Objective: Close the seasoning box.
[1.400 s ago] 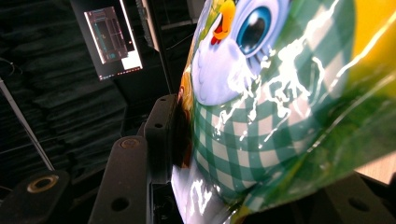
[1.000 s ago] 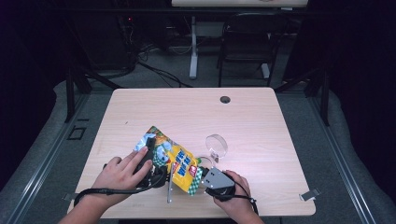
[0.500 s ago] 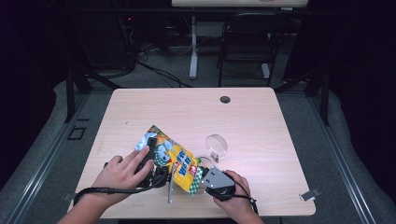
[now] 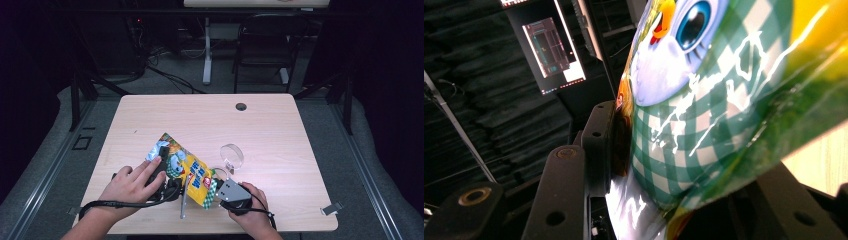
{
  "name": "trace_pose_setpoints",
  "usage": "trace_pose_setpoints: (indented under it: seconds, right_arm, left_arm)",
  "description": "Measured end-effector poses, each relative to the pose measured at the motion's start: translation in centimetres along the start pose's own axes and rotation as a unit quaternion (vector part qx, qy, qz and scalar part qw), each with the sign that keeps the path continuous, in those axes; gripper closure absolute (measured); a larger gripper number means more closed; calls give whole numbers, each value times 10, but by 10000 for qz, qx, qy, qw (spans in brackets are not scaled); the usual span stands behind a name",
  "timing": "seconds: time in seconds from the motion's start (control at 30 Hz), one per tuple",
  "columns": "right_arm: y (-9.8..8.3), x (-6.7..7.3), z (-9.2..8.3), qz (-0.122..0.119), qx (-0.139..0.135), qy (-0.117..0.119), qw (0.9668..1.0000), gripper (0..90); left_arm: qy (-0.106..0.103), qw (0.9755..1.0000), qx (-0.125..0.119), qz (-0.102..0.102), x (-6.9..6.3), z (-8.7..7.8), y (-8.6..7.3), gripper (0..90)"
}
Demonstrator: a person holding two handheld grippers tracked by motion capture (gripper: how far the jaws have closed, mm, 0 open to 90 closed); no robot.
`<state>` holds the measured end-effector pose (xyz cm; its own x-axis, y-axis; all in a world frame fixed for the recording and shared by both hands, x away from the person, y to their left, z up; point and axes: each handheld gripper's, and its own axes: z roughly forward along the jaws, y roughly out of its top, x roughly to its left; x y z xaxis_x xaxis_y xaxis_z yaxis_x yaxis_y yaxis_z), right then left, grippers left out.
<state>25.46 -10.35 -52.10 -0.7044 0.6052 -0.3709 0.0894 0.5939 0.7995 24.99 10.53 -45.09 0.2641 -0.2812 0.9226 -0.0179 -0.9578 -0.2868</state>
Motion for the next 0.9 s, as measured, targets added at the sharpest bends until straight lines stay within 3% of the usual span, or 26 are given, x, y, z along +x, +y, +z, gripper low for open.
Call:
trace_pose_setpoints:
  seconds: [0.9]
  right_arm:
    - [0,0,0,68,-38,52,10000,900]
  left_arm:
    - [20,9999,-31,121,7,-1,1,578]
